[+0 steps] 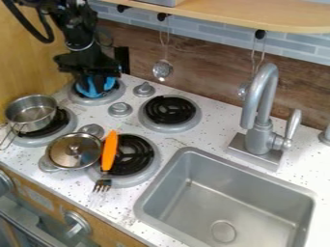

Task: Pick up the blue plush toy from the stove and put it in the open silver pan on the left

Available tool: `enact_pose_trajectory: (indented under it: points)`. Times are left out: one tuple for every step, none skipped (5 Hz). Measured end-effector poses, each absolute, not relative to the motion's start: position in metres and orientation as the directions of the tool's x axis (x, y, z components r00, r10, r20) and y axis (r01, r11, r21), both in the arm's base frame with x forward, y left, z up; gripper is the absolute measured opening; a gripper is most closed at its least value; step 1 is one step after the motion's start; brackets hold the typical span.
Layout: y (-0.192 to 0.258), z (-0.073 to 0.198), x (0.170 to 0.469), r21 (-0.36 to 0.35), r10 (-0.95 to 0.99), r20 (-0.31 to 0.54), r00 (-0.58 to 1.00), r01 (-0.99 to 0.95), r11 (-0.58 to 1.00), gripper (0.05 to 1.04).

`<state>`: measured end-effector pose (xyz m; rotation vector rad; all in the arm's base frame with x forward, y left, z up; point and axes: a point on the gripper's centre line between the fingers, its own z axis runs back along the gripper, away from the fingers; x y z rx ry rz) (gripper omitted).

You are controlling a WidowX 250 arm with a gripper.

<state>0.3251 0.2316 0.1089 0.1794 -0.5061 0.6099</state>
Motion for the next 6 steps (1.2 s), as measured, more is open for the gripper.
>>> enact_pose_trajectory:
  points:
    - [0.251, 0.101, 0.325, 0.018, 0.53, 0.499, 0.686, -0.62, 0.784, 0.328]
    - [0.277, 0.098, 0.32, 0.006, 0.577, 0.495, 0.65, -0.666, 0.746, 0.328]
    - [0.299, 0.095, 0.309, 0.002, 0.622, 0.485, 0.615, -0.712, 0.703, 0.328]
    - [0.312, 0.099, 0.299, -0.01, 0.656, 0.484, 0.579, -0.746, 0.666, 0.328]
    - [0.33, 0.098, 0.278, -0.02, 0.696, 0.486, 0.529, -0.789, 0.614, 0.328]
    - [0.345, 0.097, 0.259, -0.012, 0.728, 0.485, 0.485, -0.829, 0.56, 0.328]
